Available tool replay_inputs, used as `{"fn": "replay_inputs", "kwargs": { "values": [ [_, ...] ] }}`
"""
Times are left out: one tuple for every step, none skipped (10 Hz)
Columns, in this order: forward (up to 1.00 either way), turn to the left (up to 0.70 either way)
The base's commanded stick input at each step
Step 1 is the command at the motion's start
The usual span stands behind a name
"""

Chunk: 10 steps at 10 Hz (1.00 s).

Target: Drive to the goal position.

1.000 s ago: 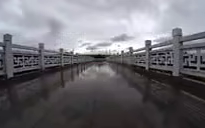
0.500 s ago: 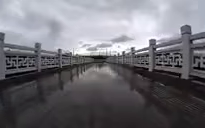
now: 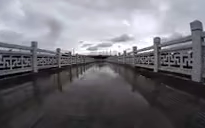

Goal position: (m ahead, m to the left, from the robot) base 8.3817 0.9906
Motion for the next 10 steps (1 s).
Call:
{"fn": "replay_inputs", "kwargs": {
  "values": [
    [0.57,0.00],
    [0.57,0.00],
    [0.57,0.00],
    [0.57,0.00],
    [0.57,0.00],
    [0.57,0.00],
    [0.57,0.00],
    [0.57,0.00],
    [0.57,0.00],
    [0.59,0.00]
  ]
}}
